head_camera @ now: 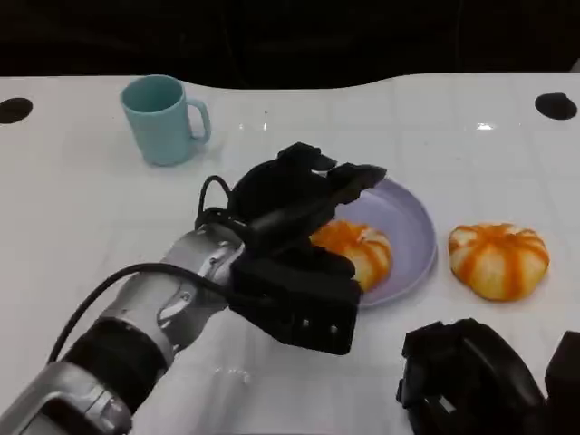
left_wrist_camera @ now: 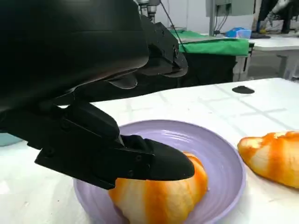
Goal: Grasp the bread from the table and place it into the plate.
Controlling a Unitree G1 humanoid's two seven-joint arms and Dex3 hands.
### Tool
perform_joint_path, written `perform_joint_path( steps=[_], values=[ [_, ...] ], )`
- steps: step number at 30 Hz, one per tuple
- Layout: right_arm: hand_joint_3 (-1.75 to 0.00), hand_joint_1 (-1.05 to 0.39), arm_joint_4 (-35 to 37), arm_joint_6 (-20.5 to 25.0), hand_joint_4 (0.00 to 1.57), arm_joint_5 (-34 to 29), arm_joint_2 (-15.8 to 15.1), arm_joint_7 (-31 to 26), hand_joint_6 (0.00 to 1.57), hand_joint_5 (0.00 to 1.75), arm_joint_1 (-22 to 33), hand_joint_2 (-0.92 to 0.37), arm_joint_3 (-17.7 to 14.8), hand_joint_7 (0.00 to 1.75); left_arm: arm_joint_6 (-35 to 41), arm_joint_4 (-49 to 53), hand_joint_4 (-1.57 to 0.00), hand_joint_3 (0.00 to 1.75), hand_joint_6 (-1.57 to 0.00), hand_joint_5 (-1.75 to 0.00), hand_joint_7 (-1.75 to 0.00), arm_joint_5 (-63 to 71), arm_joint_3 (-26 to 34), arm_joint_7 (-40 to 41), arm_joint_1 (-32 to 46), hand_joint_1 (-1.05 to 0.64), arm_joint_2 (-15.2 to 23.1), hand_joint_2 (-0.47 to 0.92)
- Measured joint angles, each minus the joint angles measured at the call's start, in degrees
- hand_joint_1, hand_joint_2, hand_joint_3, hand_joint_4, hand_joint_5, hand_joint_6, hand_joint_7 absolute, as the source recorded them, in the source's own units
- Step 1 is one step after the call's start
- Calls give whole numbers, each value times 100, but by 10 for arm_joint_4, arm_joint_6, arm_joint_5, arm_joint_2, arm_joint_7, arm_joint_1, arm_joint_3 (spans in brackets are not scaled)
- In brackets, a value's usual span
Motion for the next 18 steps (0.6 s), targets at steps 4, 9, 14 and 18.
perform_joint_path(
  steps=[4, 9, 14, 18],
  values=[
    [-142, -105, -1, 3, 153, 0, 1, -3, 157, 135, 0, -3, 2, 105, -60, -5, -25, 27, -50, -101, -23, -35, 31, 33, 28, -55, 8, 92],
    [-139, -105, 0, 1, 152, 1, 2, -2, 157, 135, 0, -5, 2, 104, -145, 16, -41, 29, -56, -121, -34, -71, 66, 99, 59, -50, 9, 92],
    [-138, -105, 0, 4, 153, 3, 3, -1, 157, 135, 0, -6, 2, 105, -194, 13, -46, 27, -36, -146, -85, -112, 98, 100, 91, -52, 11, 92],
    [-138, -105, 1, 2, 154, 2, 2, -1, 157, 134, -1, -4, 2, 105, -228, -5, -50, 27, -35, -155, -107, -142, 120, 93, 126, -55, 21, 92]
  ],
)
